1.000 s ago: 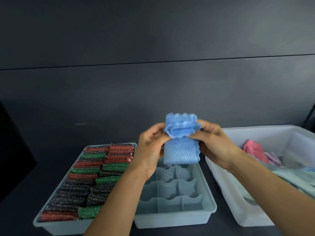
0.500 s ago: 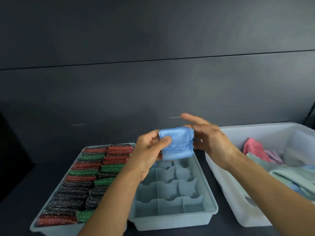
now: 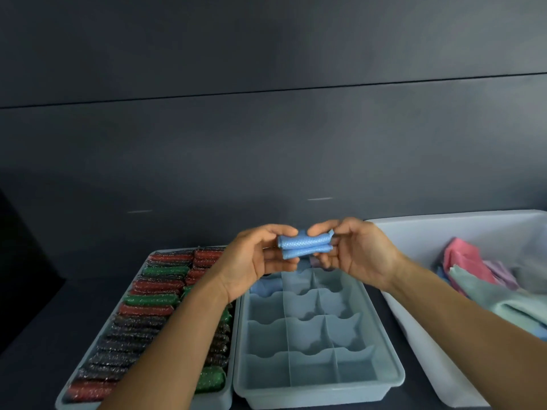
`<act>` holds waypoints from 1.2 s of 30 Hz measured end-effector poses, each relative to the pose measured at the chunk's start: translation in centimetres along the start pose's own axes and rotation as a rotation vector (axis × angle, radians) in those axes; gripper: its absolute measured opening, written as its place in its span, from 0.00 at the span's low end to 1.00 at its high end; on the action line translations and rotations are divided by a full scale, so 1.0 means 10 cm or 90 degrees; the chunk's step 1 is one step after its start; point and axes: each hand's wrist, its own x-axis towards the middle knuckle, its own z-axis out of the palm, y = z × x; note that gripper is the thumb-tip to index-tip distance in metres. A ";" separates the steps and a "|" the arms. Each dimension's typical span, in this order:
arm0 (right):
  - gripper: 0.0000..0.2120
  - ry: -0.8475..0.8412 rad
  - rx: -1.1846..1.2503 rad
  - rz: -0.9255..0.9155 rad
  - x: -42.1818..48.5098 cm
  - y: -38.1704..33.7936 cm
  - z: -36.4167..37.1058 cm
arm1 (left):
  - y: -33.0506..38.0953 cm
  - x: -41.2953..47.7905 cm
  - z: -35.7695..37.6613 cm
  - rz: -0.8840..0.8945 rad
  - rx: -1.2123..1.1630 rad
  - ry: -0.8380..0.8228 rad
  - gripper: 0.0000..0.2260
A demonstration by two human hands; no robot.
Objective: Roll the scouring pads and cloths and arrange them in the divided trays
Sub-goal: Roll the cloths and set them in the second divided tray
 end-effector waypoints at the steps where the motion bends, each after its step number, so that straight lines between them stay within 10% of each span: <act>1: 0.17 0.010 -0.066 0.012 0.04 0.01 -0.02 | -0.02 0.04 -0.05 -0.003 0.032 -0.008 0.15; 6: 0.03 0.074 -0.300 -0.039 0.22 0.16 -0.03 | -0.18 0.21 -0.24 0.003 0.274 0.005 0.09; 17: 0.09 0.042 -0.922 0.066 0.61 0.53 -0.09 | -0.62 0.53 -0.23 0.029 0.742 -0.027 0.16; 25: 0.07 0.010 -1.142 0.050 0.67 0.59 0.00 | -0.69 0.52 -0.29 -0.008 0.792 -0.030 0.15; 36: 0.10 -0.077 -0.963 0.066 0.55 0.51 0.00 | -0.47 0.23 -0.26 -0.011 0.831 -0.033 0.15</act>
